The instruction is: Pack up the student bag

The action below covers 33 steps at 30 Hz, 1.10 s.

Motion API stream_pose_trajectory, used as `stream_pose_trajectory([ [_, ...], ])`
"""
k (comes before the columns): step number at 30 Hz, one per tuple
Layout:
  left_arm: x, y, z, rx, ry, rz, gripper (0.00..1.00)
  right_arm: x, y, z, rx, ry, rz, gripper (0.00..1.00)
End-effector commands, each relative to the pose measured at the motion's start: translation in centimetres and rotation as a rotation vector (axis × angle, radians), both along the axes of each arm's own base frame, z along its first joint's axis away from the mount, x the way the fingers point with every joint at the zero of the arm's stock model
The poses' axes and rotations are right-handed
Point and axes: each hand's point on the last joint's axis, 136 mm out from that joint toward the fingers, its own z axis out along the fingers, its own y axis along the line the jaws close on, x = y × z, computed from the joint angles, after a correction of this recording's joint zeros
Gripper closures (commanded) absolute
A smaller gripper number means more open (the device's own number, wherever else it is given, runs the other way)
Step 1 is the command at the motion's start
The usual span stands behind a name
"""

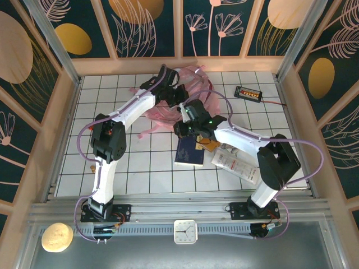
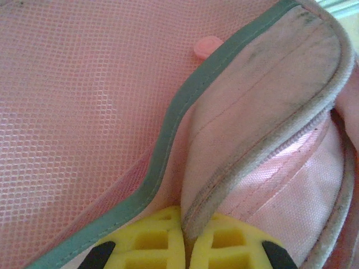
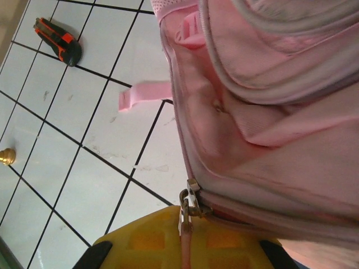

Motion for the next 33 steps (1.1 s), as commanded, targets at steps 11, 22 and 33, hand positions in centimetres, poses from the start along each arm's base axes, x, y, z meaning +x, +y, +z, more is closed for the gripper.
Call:
stream_pose_trajectory([
  [11, 2.4, -3.3, 7.3, -0.26, -0.091, 0.041, 1.0, -0.5, 9.3, -1.2, 0.149, -0.09, 0.178, 1.0],
  [22, 2.6, -2.4, 8.3, -0.313, -0.092, 0.131, 1.0, 1.7, 10.5, 1.6, 0.355, -0.421, 0.05, 1.0],
  [33, 2.3, -1.5, 8.7, -0.05, -0.208, -0.021, 0.7, 1.9, 2.5, 1.0, 0.127, -0.299, -0.096, 1.0],
])
